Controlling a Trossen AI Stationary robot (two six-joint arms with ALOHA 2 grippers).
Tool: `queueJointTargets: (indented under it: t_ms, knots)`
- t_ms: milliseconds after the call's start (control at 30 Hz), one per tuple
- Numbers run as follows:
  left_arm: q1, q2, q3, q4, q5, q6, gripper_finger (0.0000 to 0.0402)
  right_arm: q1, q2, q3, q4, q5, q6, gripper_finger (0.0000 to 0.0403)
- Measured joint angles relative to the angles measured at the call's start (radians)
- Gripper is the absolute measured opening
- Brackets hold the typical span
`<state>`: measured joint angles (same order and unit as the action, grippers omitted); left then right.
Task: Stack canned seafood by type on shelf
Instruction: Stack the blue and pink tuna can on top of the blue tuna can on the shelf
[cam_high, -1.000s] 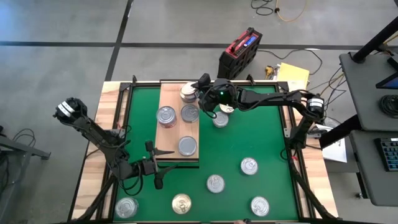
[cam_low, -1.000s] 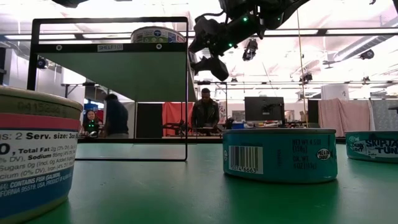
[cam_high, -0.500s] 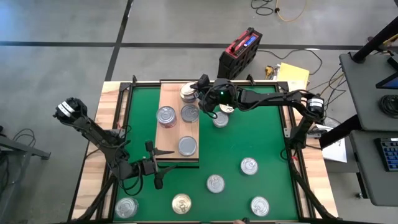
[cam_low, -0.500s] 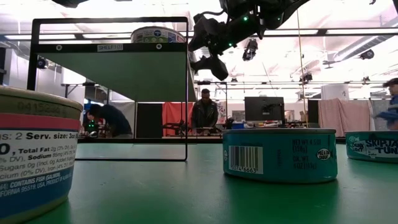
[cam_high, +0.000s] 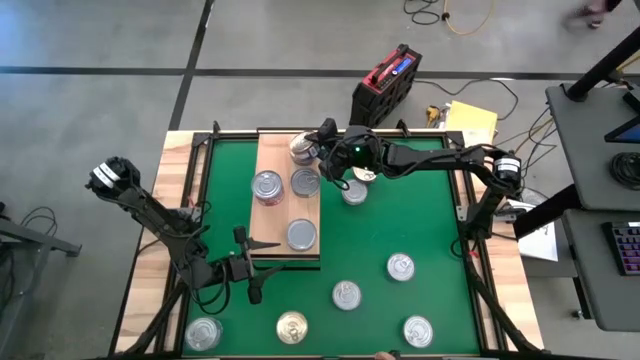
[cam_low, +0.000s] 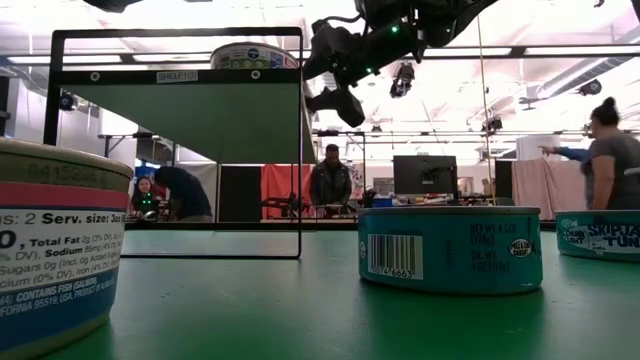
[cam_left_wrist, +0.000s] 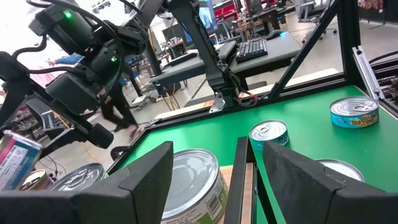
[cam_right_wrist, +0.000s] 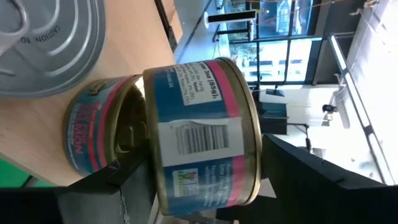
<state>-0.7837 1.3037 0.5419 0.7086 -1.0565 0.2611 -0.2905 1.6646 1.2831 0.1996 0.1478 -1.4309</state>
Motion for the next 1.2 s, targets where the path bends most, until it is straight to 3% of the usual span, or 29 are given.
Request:
queueJointTargets:
  t_ms: [433, 1200]
  knots:
    - [0.0, 0.0, 0.0, 0.0, 0.0, 0.0, 0.0233, 0.0, 0.0, 0.0, -0.029, 0.009, 0.107, 0.0254]
    - [0.0, 0.0, 0.0, -0.008, 0.0, -0.008, 0.0233, -0.001, 0.0, 0.0, -0.057, 0.035, 0.104, 0.026]
